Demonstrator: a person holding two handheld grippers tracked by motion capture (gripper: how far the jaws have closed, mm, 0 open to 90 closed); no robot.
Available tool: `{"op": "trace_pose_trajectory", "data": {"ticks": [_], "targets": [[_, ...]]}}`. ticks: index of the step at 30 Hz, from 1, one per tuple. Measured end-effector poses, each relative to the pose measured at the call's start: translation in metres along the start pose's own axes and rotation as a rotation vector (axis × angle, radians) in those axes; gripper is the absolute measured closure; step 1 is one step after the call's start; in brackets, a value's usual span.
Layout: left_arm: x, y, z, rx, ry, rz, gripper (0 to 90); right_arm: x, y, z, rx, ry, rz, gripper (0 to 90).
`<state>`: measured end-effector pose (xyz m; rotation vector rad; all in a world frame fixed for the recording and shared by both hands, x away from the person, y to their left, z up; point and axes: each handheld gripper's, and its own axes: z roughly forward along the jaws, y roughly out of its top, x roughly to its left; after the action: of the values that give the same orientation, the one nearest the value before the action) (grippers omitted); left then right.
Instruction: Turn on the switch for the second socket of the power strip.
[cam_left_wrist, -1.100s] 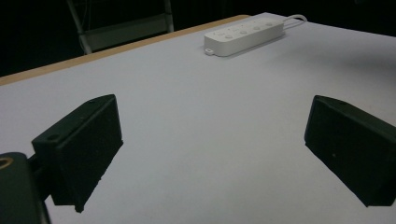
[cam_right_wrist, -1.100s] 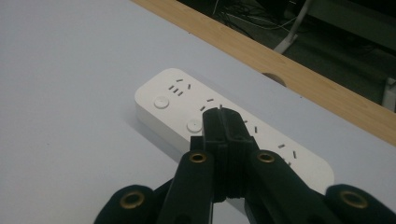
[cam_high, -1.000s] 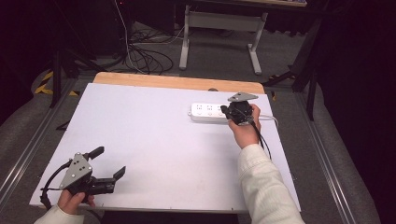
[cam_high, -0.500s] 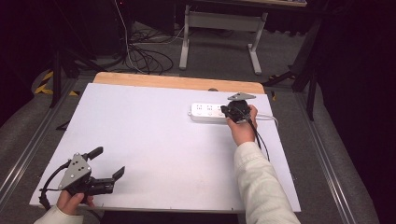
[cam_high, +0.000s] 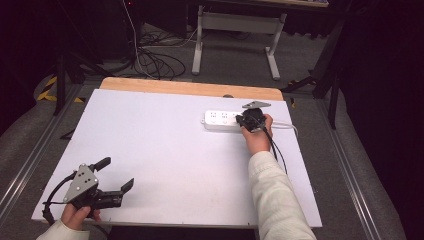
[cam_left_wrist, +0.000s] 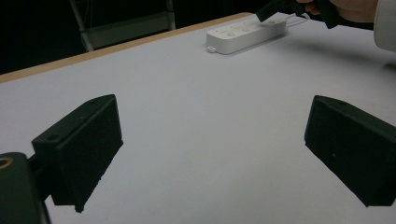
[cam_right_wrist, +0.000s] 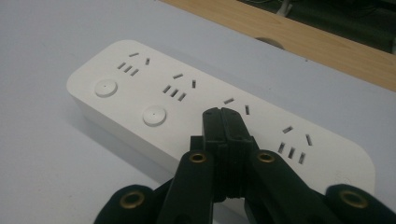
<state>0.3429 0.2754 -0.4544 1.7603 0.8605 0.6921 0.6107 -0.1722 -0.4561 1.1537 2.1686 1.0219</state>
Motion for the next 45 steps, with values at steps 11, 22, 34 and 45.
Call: {"op": "trace_pose_trajectory", "data": {"ticks": [11,22,34,45], "targets": [[0.000,0.000,0.000,0.003,-0.001,0.006,4.7,0.002,-0.001,0.004,0.016,-0.008,-0.020,90.0],[-0.001,0.000,0.001,0.008,-0.003,0.009,4.7,0.006,-0.001,0.005,0.018,-0.031,-0.056,90.0],[-0.002,0.000,0.001,0.006,-0.005,0.013,4.7,0.009,-0.002,0.007,0.024,-0.052,-0.050,90.0],[-0.002,0.000,0.001,0.006,-0.005,0.012,4.7,0.010,-0.002,0.008,0.031,-0.061,-0.029,90.0]]}}
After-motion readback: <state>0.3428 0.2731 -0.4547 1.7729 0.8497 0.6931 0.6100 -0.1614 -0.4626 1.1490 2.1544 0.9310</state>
